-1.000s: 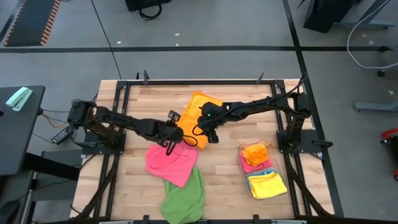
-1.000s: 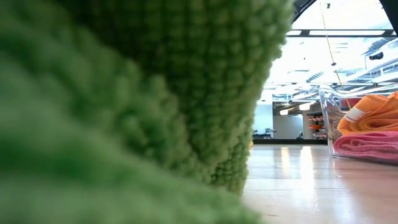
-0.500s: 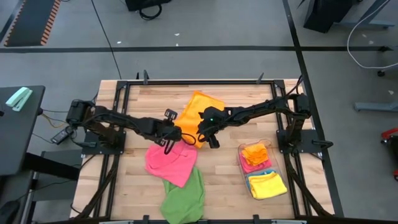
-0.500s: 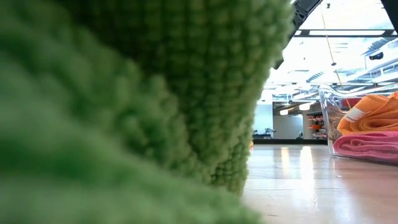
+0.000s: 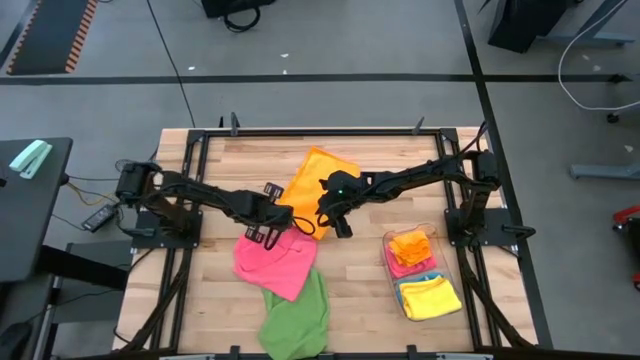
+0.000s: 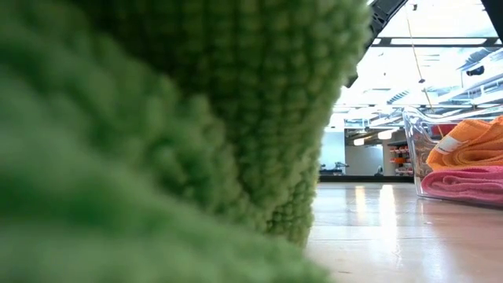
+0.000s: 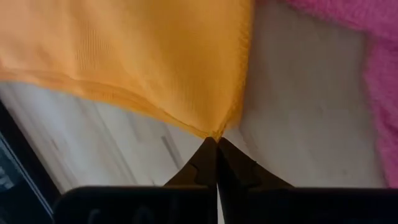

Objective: Fold microfiber towels
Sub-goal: Fold the orange towel

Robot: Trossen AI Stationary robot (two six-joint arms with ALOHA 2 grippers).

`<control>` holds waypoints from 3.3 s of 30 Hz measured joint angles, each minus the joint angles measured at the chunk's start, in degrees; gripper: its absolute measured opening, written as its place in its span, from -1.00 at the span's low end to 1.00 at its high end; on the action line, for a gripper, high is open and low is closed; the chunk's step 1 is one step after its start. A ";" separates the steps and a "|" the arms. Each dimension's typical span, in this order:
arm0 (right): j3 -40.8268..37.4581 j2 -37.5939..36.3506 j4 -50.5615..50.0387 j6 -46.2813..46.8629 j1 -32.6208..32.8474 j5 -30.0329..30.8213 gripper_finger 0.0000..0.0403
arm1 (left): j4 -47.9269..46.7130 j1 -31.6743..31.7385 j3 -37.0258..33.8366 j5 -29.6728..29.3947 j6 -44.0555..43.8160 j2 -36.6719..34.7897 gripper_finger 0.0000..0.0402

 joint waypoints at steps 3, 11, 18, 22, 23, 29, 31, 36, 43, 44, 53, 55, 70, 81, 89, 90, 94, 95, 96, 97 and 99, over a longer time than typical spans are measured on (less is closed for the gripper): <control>0.00 0.00 -0.02 0.23 0.00 -0.01 -0.04 | 0.62 0.00 0.02 -0.39 -0.15 2.11 -0.93; 0.00 0.00 -0.11 0.64 0.00 -0.02 -0.04 | -0.08 -0.04 0.01 -0.39 -3.22 6.44 -0.93; 0.00 0.00 -1.08 1.30 0.00 -0.02 -0.04 | -0.49 -0.01 0.09 -0.86 -6.95 6.25 -0.68; 0.00 0.00 -2.73 1.67 -0.60 -0.03 -0.04 | -3.84 -0.45 0.28 -0.35 -7.32 3.35 -0.46; 0.00 0.00 -2.96 1.69 -0.88 -0.02 -0.04 | -3.86 -0.46 0.35 -0.40 -7.35 2.34 -0.42; 0.06 0.00 -3.31 3.06 -2.88 0.07 -0.04 | 2.29 0.70 0.42 1.32 -10.43 -0.53 -0.32; 0.29 0.00 -3.37 4.07 -3.79 1.68 -0.04 | 5.83 1.50 0.29 3.65 -11.98 -0.25 -0.34; 0.37 0.00 -2.76 4.09 -6.52 8.54 -0.04 | 13.36 3.58 -1.73 6.36 -14.10 1.68 -0.44; 0.38 0.52 2.46 2.35 -12.91 9.79 -0.04 | 13.50 5.53 -3.88 6.19 -19.51 2.27 -0.59; 0.39 1.10 3.81 3.25 -13.70 9.98 -0.04 | 13.38 5.51 -3.93 6.11 -19.94 2.27 -0.62; 9.84 6.35 -5.21 7.26 -17.03 9.91 -0.04 | 13.51 4.66 -3.98 6.30 -18.95 2.23 -0.76; 12.92 8.06 -6.51 8.18 -18.11 9.97 -0.04 | 13.36 4.66 -3.98 6.26 -18.96 2.23 -0.78; 21.38 14.58 -21.10 9.88 -20.33 10.75 -0.04 | 12.08 3.04 -3.98 6.28 -18.25 2.04 -0.76; 21.42 16.14 -20.59 6.43 -16.26 11.18 -0.04 | 10.96 2.16 -3.91 6.27 -18.17 -3.71 -0.82; 21.75 15.64 -28.66 8.43 -12.99 12.07 -0.04 | 9.59 1.76 -3.91 6.26 -20.63 -7.32 -0.83; 21.78 15.59 -30.65 9.01 -12.46 12.11 -0.04 | 8.99 1.53 -3.91 6.28 -20.70 -7.67 -0.84; 21.77 15.48 -37.04 10.55 -9.72 12.33 -0.04 | 8.39 0.63 -3.91 6.33 -20.70 -7.91 -0.87; 21.77 15.46 -37.80 10.50 -9.07 12.39 -0.04 | 8.37 0.47 -3.91 6.33 -20.70 -7.89 -0.87; 21.73 14.99 -38.46 10.08 -8.62 12.46 -0.04 | 8.58 0.37 -3.91 6.33 -20.70 -7.89 -0.87; 21.69 14.57 -39.09 9.57 -8.24 12.70 -0.04 | 8.65 0.18 -3.91 6.29 -20.70 -7.89 -0.87; 21.38 13.11 -39.54 9.12 -7.81 13.66 -0.04 | 8.66 0.17 -3.91 6.29 -20.70 -7.83 -0.86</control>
